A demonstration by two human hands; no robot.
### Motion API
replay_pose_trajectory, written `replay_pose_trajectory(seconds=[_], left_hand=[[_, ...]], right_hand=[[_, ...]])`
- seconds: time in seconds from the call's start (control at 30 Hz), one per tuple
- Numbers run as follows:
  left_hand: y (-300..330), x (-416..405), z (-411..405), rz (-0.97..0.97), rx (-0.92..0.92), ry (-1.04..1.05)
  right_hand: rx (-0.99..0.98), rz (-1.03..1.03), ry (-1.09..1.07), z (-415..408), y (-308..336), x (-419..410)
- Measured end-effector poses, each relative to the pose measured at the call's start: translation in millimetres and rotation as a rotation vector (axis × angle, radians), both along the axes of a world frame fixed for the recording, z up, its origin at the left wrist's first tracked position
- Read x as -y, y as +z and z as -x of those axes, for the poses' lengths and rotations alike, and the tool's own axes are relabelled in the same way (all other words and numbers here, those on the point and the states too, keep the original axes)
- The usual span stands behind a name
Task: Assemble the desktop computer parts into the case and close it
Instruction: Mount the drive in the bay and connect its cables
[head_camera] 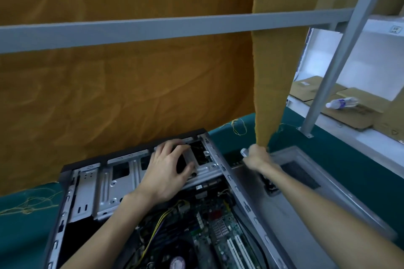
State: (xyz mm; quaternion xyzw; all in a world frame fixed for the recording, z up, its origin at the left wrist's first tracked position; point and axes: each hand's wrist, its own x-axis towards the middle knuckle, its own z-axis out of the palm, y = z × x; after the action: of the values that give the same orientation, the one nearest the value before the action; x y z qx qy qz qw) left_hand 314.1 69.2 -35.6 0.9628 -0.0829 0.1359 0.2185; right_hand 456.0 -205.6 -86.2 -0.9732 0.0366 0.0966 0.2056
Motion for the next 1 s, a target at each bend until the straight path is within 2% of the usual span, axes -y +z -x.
replay_pose_trajectory(seconds=[0.13,0.57,0.67,0.73,0.8,0.87,1.0], left_hand=[[-0.3,0.7,-3.6,-0.011,-0.03,-0.007],[-0.1,-0.7,-4.3,0.001,-0.049,-0.001],[-0.6,-0.2,-3.0,0.005,-0.042,0.012],[0.4,0.1,-2.2,0.029,-0.011,0.045],[6.1,1.4,-1.6,0.152,0.023,0.061],[20.0,6.8,-0.7,0.43,0.033,0.0],[59.7,27.1,1.8,0.883,0.119,-0.2]], right_hand=[[0.085,0.03,-0.041,-10.3,-12.7,-6.6],[0.102,0.212,0.048,-2.2,-14.2,-17.2],[0.18,0.157,0.035,13.8,8.1,-25.1],[0.232,0.015,-0.006,22.4,35.2,-33.7],[0.226,-0.219,-0.025,31.1,69.3,-42.8],[0.239,-0.389,0.035,47.6,106.5,-52.9],[0.335,-0.509,0.216,89.9,165.4,-80.9]])
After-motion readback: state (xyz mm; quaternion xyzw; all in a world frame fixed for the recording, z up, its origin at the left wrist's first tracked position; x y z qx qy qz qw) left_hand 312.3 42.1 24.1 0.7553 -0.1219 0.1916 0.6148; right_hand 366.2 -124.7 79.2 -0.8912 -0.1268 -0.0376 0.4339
